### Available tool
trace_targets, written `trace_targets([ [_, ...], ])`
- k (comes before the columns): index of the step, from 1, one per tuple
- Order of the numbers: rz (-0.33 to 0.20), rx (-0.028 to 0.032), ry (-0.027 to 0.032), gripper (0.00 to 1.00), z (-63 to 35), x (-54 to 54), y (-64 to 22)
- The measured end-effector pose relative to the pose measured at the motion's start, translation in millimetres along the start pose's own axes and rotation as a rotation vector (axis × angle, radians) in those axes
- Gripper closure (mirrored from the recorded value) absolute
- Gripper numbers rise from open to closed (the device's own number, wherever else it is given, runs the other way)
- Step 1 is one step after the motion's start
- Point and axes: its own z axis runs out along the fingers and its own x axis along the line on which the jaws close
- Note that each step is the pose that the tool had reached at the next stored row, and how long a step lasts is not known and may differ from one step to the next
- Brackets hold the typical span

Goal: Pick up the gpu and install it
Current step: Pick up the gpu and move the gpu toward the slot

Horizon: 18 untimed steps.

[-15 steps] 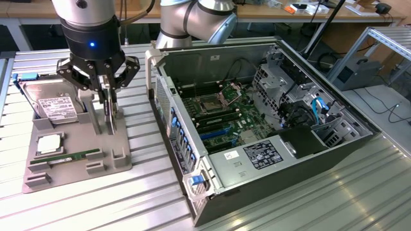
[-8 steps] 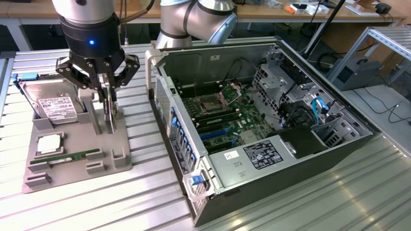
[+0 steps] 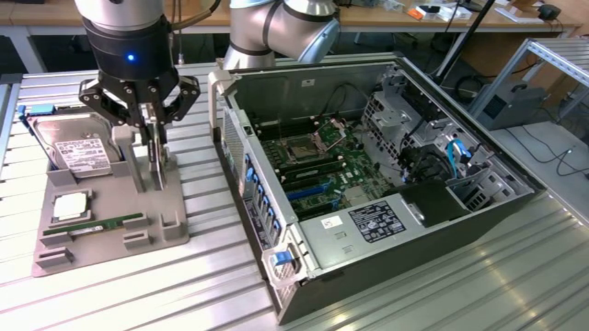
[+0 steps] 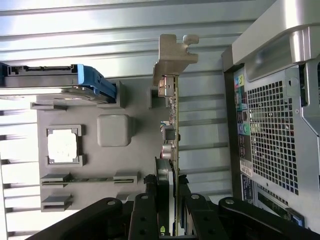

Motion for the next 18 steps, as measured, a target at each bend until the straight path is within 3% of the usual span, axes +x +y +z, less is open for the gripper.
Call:
trace_targets([
  [18, 0.000, 0.0000, 0.0000, 0.73, -9.1, -0.2, 0.4],
])
